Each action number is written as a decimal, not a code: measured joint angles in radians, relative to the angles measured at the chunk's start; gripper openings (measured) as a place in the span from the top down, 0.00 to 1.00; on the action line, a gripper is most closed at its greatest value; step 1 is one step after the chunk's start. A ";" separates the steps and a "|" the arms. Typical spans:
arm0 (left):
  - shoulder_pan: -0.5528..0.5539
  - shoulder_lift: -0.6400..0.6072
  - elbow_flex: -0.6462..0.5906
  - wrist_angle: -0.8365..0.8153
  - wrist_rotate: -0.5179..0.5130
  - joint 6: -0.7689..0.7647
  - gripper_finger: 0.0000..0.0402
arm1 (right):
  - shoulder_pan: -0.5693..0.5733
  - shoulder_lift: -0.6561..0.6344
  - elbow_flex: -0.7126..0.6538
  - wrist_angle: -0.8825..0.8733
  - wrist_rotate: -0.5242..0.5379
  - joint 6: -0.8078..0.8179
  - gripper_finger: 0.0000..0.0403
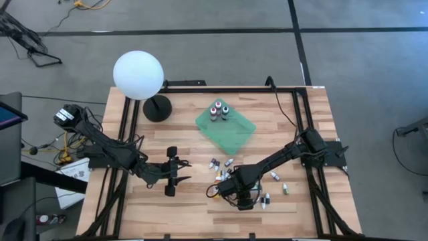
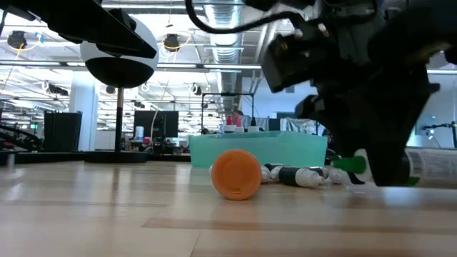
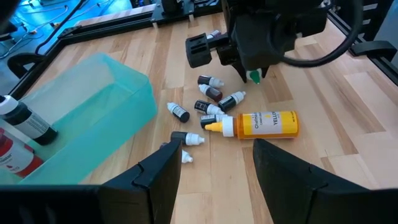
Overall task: Pick & Place food coloring
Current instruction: Put the large green food coloring bottle into the green bin
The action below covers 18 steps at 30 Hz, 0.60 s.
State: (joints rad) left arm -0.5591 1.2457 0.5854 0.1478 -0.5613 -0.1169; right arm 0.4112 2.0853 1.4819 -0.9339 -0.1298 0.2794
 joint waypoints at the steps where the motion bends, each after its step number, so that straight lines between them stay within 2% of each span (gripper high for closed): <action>1: 0.000 0.000 0.000 0.000 0.000 0.000 0.52 | -0.001 0.000 0.007 -0.001 0.000 0.000 0.71; 18: 0.000 0.000 0.000 0.000 0.002 0.000 0.52 | -0.044 -0.001 0.209 -0.134 0.076 -0.107 0.69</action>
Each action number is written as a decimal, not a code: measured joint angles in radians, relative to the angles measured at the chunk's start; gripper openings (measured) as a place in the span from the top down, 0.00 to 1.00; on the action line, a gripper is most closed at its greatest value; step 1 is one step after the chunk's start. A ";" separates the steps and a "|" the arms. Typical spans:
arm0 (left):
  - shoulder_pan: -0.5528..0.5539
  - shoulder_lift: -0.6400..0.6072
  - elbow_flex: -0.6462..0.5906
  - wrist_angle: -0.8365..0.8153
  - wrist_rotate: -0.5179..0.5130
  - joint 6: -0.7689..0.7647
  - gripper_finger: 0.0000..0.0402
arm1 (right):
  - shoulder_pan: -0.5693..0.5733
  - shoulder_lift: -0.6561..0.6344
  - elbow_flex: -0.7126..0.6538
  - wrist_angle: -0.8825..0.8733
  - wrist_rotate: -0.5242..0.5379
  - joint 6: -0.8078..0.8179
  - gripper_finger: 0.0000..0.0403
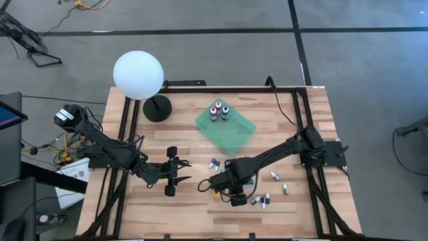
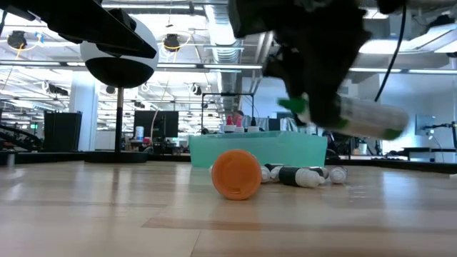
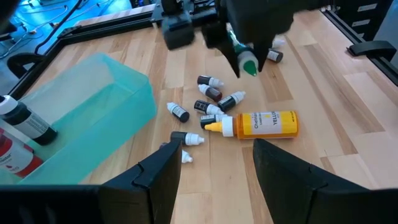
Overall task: Pick & Place food coloring
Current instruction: Put the large green food coloring bottle into the green bin
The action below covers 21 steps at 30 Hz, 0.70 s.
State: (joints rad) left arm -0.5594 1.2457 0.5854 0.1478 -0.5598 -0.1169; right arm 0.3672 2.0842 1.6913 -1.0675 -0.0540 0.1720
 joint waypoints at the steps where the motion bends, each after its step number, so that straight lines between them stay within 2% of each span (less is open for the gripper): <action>1: 0.000 0.000 0.000 0.000 0.000 0.000 0.52 | -0.004 -0.001 0.018 -0.014 0.012 -0.013 0.69; 8: 0.000 0.000 0.000 0.000 0.005 0.000 0.52 | -0.039 -0.028 0.099 -0.105 0.063 -0.076 0.71; 11: 0.000 0.000 0.000 -0.003 0.005 0.000 0.52 | -0.061 -0.076 0.100 -0.110 0.081 -0.076 0.71; 16: 0.000 0.000 0.000 -0.010 0.005 0.000 0.52 | -0.087 -0.181 0.101 -0.116 0.170 -0.094 0.68; 21: 0.000 0.000 0.000 -0.015 0.005 0.000 0.52 | -0.102 -0.295 0.101 -0.136 0.246 -0.103 0.70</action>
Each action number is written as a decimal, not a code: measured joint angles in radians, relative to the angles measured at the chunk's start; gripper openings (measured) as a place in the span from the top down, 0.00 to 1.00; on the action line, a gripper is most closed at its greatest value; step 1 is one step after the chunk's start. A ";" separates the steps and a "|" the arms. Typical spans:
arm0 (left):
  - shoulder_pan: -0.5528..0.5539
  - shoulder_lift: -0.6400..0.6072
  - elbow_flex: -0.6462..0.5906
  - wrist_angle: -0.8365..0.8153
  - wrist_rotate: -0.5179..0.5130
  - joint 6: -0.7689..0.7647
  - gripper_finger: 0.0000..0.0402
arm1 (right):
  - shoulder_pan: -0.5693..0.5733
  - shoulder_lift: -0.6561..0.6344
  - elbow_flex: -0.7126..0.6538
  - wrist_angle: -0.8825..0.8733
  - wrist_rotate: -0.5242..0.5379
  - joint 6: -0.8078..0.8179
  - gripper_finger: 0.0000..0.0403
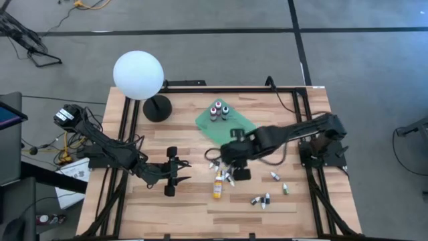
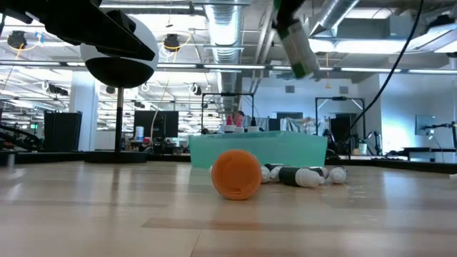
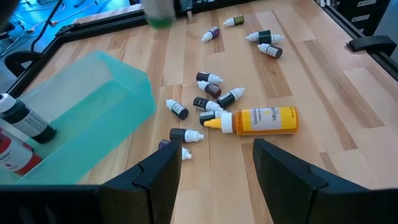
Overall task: Pick & Place food coloring
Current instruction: Put the large green food coloring bottle into the green bin
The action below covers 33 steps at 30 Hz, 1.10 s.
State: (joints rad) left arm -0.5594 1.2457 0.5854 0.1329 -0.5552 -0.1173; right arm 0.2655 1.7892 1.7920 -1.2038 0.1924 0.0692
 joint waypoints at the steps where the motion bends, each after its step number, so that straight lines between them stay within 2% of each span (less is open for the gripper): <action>1: 0.000 0.000 0.000 -0.003 0.000 -0.001 0.52 | 0.000 -0.022 0.000 -0.003 0.020 0.000 0.71; 8: 0.000 0.000 0.000 -0.011 -0.008 -0.006 0.52 | 0.002 -0.195 -0.094 0.015 0.189 0.025 0.69; 15: 0.000 0.000 0.000 -0.011 -0.016 -0.005 0.52 | -0.020 -0.364 -0.317 0.146 0.297 0.034 0.71; 19: 0.001 0.000 0.000 -0.010 -0.036 -0.005 0.52 | -0.061 -0.458 -0.490 0.357 0.314 -0.013 0.70; 24: 0.012 0.000 0.000 -0.007 -0.033 -0.006 0.52 | -0.145 -0.530 -0.719 0.714 0.304 -0.094 0.70; 28: 0.014 0.000 0.000 -0.007 -0.033 -0.014 0.52 | -0.225 -0.529 -0.858 0.943 0.249 -0.104 0.71; 33: 0.014 0.000 0.000 -0.006 -0.033 -0.015 0.52 | -0.307 -0.460 -0.960 1.175 0.197 -0.067 0.70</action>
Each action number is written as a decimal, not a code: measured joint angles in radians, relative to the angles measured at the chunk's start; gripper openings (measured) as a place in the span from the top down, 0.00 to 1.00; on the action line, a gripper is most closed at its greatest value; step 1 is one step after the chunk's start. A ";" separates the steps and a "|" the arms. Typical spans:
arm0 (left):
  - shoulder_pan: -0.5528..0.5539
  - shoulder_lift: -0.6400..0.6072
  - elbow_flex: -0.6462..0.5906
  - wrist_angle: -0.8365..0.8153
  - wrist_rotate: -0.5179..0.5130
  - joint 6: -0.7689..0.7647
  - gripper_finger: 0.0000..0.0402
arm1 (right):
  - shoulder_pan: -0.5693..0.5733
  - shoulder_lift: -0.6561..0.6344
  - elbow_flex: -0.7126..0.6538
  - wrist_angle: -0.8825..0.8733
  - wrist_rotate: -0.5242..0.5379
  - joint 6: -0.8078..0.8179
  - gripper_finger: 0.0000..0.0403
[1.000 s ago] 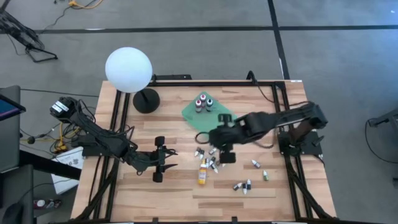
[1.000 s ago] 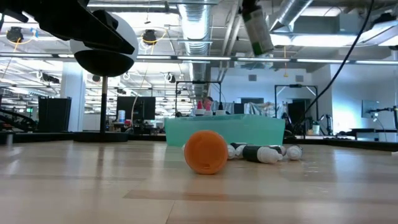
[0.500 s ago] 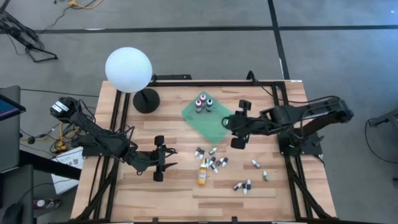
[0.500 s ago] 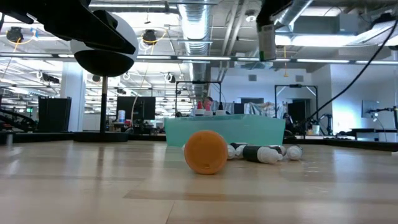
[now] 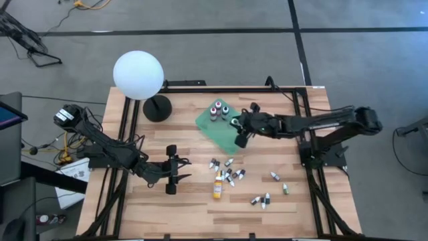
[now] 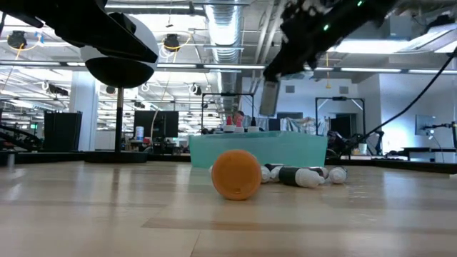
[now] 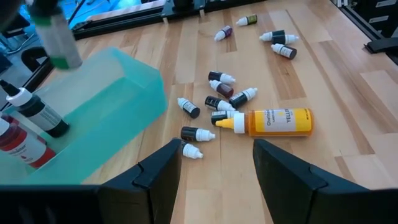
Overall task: Pick & Place food coloring
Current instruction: Put the large green food coloring bottle into the green bin
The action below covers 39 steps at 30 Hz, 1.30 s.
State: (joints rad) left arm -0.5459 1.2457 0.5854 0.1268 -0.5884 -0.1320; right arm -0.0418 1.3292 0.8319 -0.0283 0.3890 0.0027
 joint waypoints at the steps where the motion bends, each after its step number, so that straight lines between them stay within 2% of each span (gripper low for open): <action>1: 0.000 0.000 0.000 0.000 0.000 0.000 0.52 | -0.011 0.020 -0.005 0.030 -0.005 0.008 0.70; 6: 0.000 0.000 0.000 -0.001 -0.001 0.000 0.52 | -0.056 0.145 -0.007 0.158 -0.080 0.023 0.70; 11: 0.000 0.000 0.000 -0.002 -0.001 0.001 0.52 | -0.085 0.245 -0.005 0.261 -0.089 0.050 0.70; 18: 0.002 0.000 0.000 -0.005 -0.003 0.001 0.52 | -0.107 0.314 -0.004 0.313 -0.091 0.061 0.70; 29: 0.011 0.000 0.000 -0.005 -0.002 0.001 0.52 | -0.138 0.413 0.102 0.247 -0.089 0.041 0.70; 39: 0.011 0.000 0.000 -0.005 -0.003 0.001 0.52 | -0.144 0.406 0.130 0.192 -0.070 0.024 0.70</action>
State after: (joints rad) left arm -0.5346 1.2457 0.5854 0.1218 -0.5911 -0.1307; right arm -0.1861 1.7351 0.9615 0.1637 0.3195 0.0264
